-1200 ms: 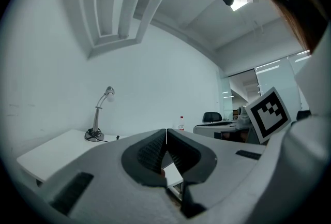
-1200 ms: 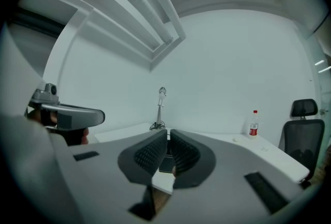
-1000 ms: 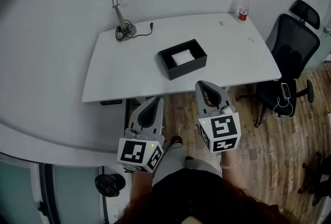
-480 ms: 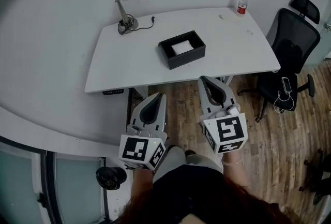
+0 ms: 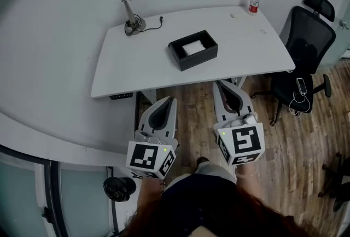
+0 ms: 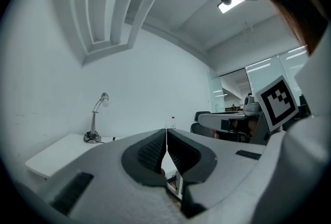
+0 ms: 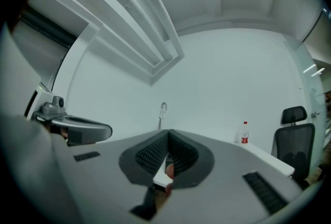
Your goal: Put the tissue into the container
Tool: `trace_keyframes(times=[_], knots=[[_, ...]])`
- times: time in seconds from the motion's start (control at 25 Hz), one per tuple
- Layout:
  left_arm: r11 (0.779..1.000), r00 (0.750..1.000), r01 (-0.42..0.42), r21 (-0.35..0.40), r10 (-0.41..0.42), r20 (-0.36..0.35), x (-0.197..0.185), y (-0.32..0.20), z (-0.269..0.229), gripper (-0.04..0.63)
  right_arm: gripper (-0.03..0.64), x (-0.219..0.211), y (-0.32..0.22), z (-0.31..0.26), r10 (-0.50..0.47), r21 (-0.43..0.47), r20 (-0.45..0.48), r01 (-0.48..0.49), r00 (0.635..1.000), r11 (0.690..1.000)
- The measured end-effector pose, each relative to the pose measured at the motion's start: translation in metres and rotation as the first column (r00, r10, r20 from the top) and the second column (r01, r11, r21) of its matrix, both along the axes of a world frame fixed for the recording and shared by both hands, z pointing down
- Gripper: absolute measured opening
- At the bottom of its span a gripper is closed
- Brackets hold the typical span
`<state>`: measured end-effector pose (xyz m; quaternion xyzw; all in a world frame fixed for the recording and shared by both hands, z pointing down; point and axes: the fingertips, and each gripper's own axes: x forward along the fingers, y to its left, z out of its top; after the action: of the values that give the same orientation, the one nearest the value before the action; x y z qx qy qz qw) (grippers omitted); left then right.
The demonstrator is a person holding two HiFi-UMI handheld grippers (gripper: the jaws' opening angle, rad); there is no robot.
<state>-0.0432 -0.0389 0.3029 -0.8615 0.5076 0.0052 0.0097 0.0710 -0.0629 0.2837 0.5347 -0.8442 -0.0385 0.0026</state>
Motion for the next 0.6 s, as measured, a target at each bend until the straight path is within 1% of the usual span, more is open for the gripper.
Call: trace_keyframes(times=[0.32,0.6], knots=[[1.000,1.000,-0.023,-0.004,0.023,-0.012,-0.015,0.018,-0.003,0.029,0.020,-0.010,0.023,-0.005,0.031,-0.004,0.005,-0.031,1.000,1.000],[0.999,0.999,-0.044,-0.004,0.044,-0.022,-0.017,0.038,-0.002,0.029,0.020,-0.019,0.048,-0.007,0.029,0.025,-0.039,-0.028,0.999,0.999]])
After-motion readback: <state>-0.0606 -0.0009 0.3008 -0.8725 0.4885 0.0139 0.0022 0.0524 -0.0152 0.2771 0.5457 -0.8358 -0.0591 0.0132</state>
